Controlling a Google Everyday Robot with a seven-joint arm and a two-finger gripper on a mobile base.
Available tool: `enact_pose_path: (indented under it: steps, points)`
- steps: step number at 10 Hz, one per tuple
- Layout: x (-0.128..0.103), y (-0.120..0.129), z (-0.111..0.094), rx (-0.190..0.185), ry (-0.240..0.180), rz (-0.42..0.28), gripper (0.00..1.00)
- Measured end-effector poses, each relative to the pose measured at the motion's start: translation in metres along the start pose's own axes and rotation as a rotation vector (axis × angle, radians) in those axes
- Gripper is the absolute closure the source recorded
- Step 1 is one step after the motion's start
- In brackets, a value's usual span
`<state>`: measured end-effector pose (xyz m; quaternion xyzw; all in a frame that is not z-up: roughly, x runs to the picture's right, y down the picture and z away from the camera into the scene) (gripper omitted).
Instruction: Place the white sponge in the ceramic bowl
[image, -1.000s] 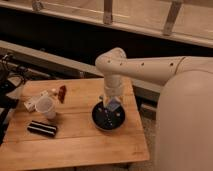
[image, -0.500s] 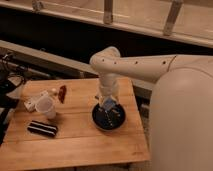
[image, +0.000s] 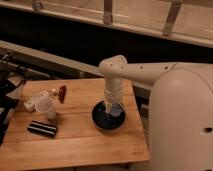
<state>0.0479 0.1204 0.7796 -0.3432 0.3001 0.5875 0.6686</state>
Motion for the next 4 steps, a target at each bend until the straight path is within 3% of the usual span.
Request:
enact_pose_path:
  steps: [2,4]
  points:
    - [0.001,0.002,0.009,-0.053,-0.022,-0.022,0.2]
    - [0.006,0.005,-0.003,-0.072,-0.106,-0.041,0.2]
